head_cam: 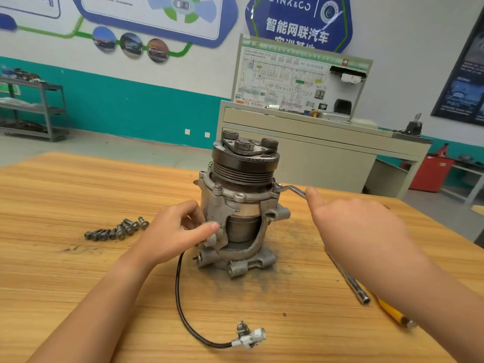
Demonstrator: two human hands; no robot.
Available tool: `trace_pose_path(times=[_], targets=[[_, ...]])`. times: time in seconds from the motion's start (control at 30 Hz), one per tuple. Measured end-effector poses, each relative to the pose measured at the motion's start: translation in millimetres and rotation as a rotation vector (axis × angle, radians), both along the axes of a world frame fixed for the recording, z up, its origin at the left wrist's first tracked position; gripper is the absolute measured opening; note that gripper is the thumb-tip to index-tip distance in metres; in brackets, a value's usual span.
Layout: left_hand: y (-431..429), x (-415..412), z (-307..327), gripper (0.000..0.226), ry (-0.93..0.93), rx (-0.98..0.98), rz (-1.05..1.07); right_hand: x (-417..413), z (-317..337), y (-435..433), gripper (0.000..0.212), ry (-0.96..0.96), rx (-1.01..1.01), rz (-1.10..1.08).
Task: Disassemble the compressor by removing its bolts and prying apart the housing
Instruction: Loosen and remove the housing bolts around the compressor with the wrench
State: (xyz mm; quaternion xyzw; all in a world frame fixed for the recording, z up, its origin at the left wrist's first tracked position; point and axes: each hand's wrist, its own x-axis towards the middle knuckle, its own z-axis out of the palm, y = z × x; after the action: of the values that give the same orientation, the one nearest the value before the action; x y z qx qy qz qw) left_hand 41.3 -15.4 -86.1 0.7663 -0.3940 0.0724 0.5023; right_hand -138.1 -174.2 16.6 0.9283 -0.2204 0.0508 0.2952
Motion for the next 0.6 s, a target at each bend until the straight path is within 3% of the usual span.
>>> trace_pose_path(times=[0.2, 0.43, 0.5, 0.6], targets=[[-3.5, 1.0, -5.5, 0.034, -0.028, -0.017, 0.018, 1.4, 10.9, 4.1, 0.076, 0.159, -0.144, 0.031], [-6.6, 2.8, -12.5, 0.032, -0.060, -0.082, 0.020, 12.8, 19.2, 3.6, 0.050, 0.217, -0.203, 0.034], [-8.7, 1.2, -13.9, 0.033, -0.048, -0.139, 0.012, 11.2, 25.5, -5.9, 0.037, 0.157, -0.121, 0.074], [-10.5, 0.1, -15.3, 0.037, -0.025, -0.183, 0.009, 10.0, 36.0, -14.3, 0.048, 0.132, 0.273, 0.030]])
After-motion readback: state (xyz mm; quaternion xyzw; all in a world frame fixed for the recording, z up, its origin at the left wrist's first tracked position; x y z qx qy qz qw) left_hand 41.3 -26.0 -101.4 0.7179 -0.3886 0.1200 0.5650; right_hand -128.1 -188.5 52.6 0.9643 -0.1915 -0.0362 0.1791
